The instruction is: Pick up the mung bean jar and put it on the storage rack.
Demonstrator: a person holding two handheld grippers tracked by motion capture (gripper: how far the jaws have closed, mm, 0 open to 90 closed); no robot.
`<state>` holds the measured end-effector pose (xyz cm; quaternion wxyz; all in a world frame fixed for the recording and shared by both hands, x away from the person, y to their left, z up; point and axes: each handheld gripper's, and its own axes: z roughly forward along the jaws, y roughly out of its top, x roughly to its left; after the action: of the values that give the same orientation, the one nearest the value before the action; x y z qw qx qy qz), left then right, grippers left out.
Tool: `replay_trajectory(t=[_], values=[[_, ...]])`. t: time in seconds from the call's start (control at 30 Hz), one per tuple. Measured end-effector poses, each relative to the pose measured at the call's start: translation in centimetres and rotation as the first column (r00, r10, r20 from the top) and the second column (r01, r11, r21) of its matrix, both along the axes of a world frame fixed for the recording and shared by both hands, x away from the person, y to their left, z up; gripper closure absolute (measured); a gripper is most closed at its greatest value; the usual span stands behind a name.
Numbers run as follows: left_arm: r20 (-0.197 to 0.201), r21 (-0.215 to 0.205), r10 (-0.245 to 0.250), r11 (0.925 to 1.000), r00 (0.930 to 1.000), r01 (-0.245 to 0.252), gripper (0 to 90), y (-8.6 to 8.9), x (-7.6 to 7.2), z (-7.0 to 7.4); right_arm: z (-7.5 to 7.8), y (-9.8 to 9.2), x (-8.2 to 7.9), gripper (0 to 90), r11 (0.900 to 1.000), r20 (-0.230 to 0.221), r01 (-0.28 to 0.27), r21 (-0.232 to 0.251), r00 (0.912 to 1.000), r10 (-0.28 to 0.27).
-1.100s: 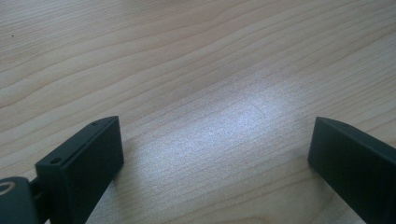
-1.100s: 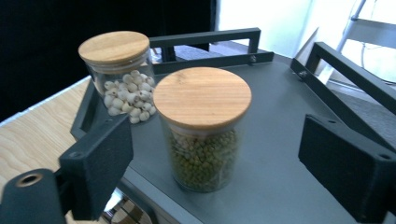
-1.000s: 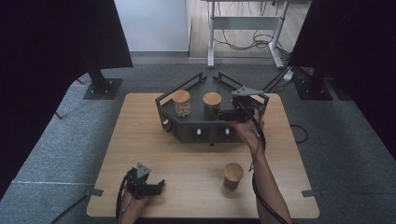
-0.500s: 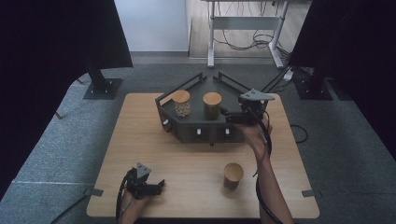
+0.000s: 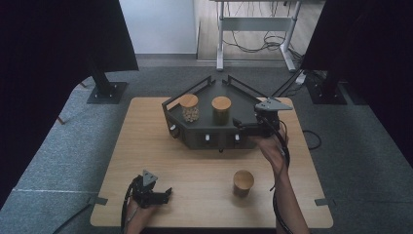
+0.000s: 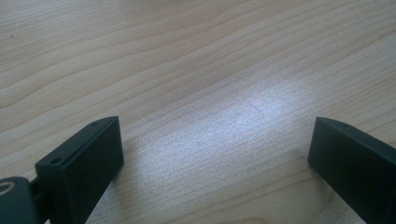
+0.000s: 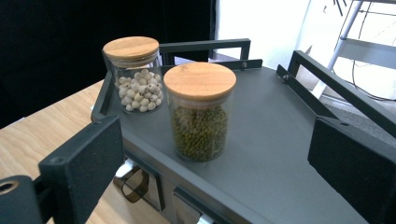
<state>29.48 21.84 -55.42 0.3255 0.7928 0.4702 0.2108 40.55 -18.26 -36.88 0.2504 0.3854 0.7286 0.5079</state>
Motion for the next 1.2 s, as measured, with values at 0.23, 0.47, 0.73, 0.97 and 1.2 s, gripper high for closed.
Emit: replay_trajectory(t=[0.23,0.47,0.73,0.97,1.2], values=[[0.000,0.000,-0.001,1.0000,1.0000,0.001,2.9,0.0,0.0,0.0,-0.5,-0.8,-1.0,0.4,1.000,0.002,-0.024,-0.004,0.9997,0.024],[0.000,-0.001,-0.001,1.0000,1.0000,0.001,3.0,0.0,-0.1,0.0,-1.4,-1.9,-1.8,1.2,0.999,-0.004,-0.033,-0.012,0.9994,0.033],[0.000,0.000,-0.001,1.0000,1.0000,0.001,3.0,0.0,-0.1,0.0,-1.8,-2.5,-2.6,2.4,0.998,0.002,-0.054,-0.011,0.9985,0.054],[0.000,-0.001,-0.001,1.0000,1.0000,0.001,3.0,0.0,-0.1,0.0,-2.2,-2.8,-3.3,4.1,0.998,0.001,-0.067,-0.017,0.9977,0.067],[0.000,-0.001,-0.001,1.0000,1.0000,0.001,3.0,0.0,-0.1,0.0,-2.6,-3.5,-4.2,4.7,0.997,0.027,-0.068,-0.040,0.9972,0.069]])
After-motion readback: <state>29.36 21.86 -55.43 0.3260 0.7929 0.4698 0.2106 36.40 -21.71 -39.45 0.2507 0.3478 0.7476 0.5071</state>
